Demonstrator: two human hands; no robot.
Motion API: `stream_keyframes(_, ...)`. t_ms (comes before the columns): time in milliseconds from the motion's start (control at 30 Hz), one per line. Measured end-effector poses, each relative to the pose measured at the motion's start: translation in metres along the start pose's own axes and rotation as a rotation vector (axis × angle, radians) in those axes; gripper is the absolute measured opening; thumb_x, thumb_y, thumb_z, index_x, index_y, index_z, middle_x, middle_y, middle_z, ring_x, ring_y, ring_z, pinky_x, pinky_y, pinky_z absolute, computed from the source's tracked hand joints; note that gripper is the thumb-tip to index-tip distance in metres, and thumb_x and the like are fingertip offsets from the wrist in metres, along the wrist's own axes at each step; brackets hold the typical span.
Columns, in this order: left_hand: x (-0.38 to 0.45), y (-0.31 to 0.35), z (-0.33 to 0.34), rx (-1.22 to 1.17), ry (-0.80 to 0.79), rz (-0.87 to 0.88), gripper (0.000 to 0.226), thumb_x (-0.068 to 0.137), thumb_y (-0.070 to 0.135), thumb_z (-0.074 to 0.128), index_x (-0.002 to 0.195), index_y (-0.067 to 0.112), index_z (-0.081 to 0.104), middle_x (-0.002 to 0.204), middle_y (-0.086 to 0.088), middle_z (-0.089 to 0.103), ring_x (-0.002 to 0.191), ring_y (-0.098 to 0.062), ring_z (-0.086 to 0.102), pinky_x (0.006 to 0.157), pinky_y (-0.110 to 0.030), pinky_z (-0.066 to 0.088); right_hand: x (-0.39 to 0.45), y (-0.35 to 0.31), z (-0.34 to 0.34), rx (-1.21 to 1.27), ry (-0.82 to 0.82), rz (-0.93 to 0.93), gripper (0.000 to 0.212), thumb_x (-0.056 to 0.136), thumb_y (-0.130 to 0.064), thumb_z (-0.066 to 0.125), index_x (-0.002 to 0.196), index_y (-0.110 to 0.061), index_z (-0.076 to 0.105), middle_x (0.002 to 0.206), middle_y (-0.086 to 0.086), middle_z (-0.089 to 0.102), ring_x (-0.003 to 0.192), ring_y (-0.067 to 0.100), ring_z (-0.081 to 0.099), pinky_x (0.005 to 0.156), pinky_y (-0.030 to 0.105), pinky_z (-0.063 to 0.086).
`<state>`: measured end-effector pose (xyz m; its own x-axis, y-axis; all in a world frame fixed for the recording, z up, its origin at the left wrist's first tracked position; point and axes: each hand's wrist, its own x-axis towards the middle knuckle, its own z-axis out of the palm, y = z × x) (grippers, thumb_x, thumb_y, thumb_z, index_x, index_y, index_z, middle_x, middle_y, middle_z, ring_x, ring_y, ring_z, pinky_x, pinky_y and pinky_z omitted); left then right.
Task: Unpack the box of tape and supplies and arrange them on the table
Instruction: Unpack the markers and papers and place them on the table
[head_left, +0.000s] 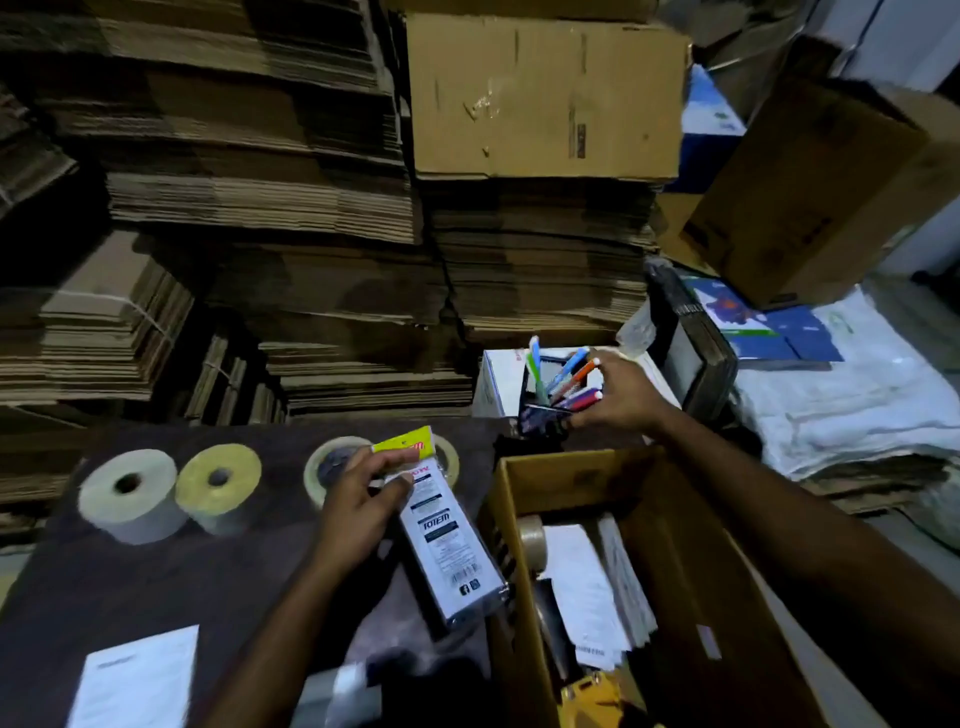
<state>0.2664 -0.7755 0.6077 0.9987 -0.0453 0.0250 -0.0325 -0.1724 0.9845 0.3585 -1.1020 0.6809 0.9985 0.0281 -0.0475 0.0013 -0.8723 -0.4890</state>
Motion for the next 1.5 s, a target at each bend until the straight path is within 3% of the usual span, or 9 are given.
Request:
stream_keyframes(133, 0.006, -0.006, 0.017, -0.034, 0.031, -0.076, 0.028, 0.089, -0.007, 0.059, 0.105, 0.012, 0.072, 0.106, -0.004, 0.060, 0.083, 0.007, 0.062, 0.070, -0.004, 0.045, 0.038, 0.045, 0.018, -0.128, -0.280, -0.048, 0.062, 0.056, -0.029, 0.092, 0.107, -0.024, 0.058, 0.105, -0.006, 0.060, 0.099, 0.018, 0.059, 0.078, 0.024, 0.038)
stream_keyframes(300, 0.009, -0.012, 0.028, -0.017, 0.047, -0.118, 0.025, 0.089, -0.010, 0.057, 0.106, 0.003, 0.070, 0.105, -0.011, 0.056, 0.078, 0.007, 0.062, 0.067, -0.005, 0.045, 0.066, 0.072, 0.044, -0.203, -0.479, -0.079, 0.075, 0.050, -0.038, 0.094, 0.112, -0.022, 0.056, 0.110, -0.002, 0.062, 0.098, 0.017, 0.059, 0.081, 0.029, 0.048)
stream_keyframes(467, 0.013, -0.017, 0.027, 0.059, 0.025, -0.132, 0.027, 0.090, -0.004, 0.060, 0.107, 0.012, 0.072, 0.105, -0.012, 0.057, 0.085, 0.003, 0.062, 0.072, -0.006, 0.045, 0.074, 0.085, 0.065, -0.238, -0.566, -0.113, 0.094, 0.048, -0.034, 0.096, 0.125, -0.010, 0.048, 0.118, 0.003, 0.059, 0.108, 0.021, 0.059, 0.084, 0.028, 0.048)
stream_keyframes(767, 0.006, -0.013, 0.031, 0.036, 0.018, -0.139, 0.028, 0.090, -0.005, 0.059, 0.107, 0.012, 0.072, 0.101, -0.010, 0.056, 0.087, 0.000, 0.063, 0.071, -0.009, 0.048, 0.075, 0.092, 0.067, -0.315, -0.626, -0.055, 0.091, 0.056, -0.020, 0.094, 0.130, -0.016, 0.040, 0.132, 0.006, 0.059, 0.120, 0.024, 0.057, 0.095, 0.033, 0.049)
stream_keyframes(867, 0.003, -0.011, 0.027, 0.026, 0.016, -0.127, 0.028, 0.090, -0.005, 0.060, 0.107, 0.013, 0.072, 0.103, -0.010, 0.056, 0.088, 0.000, 0.063, 0.072, -0.008, 0.048, 0.075, 0.094, 0.064, -0.308, -0.697, 0.010, 0.106, 0.065, -0.003, 0.087, 0.148, -0.009, 0.021, 0.142, 0.008, 0.048, 0.131, 0.028, 0.047, 0.097, 0.026, 0.041)
stream_keyframes(967, -0.001, -0.008, 0.016, 0.035, 0.009, -0.101, 0.029, 0.089, -0.004, 0.062, 0.107, 0.016, 0.072, 0.108, -0.006, 0.059, 0.093, 0.000, 0.063, 0.076, -0.008, 0.047, 0.074, 0.092, 0.053, -0.419, -0.666, 0.014, 0.116, 0.071, -0.008, 0.084, 0.155, -0.012, 0.004, 0.151, 0.013, 0.039, 0.134, 0.031, 0.042, 0.103, 0.030, 0.036)
stream_keyframes(1167, -0.018, 0.009, -0.014, 0.065, -0.024, -0.015, 0.035, 0.079, 0.016, 0.062, 0.113, 0.019, 0.070, 0.112, -0.004, 0.062, 0.094, -0.003, 0.066, 0.078, -0.019, 0.054, 0.033, 0.045, -0.008, -0.596, -0.381, 0.050, 0.085, 0.079, -0.035, 0.078, 0.149, -0.017, 0.034, 0.144, 0.015, 0.048, 0.130, 0.032, 0.047, 0.101, 0.037, 0.041)
stream_keyframes(1333, -0.055, 0.025, -0.050, 0.066, -0.075, 0.058, 0.038, 0.080, 0.011, 0.062, 0.116, 0.022, 0.069, 0.111, 0.007, 0.060, 0.102, -0.012, 0.064, 0.085, -0.034, 0.054, -0.064, -0.052, -0.005, -0.026, 0.013, -0.117, 0.046, 0.085, -0.025, 0.073, 0.129, -0.019, 0.058, 0.120, 0.003, 0.066, 0.100, 0.018, 0.068, 0.085, 0.029, 0.054)
stream_keyframes(1500, -0.094, 0.028, -0.086, -0.053, -0.068, 0.046, 0.035, 0.083, 0.005, 0.064, 0.114, 0.021, 0.069, 0.117, -0.005, 0.060, 0.093, -0.005, 0.062, 0.077, -0.025, 0.051, -0.183, -0.152, 0.061, 0.149, -0.348, -0.164, 0.049, 0.094, -0.042, 0.059, 0.140, -0.028, 0.048, 0.105, -0.013, 0.066, 0.093, 0.002, 0.061, 0.085, 0.022, 0.049)
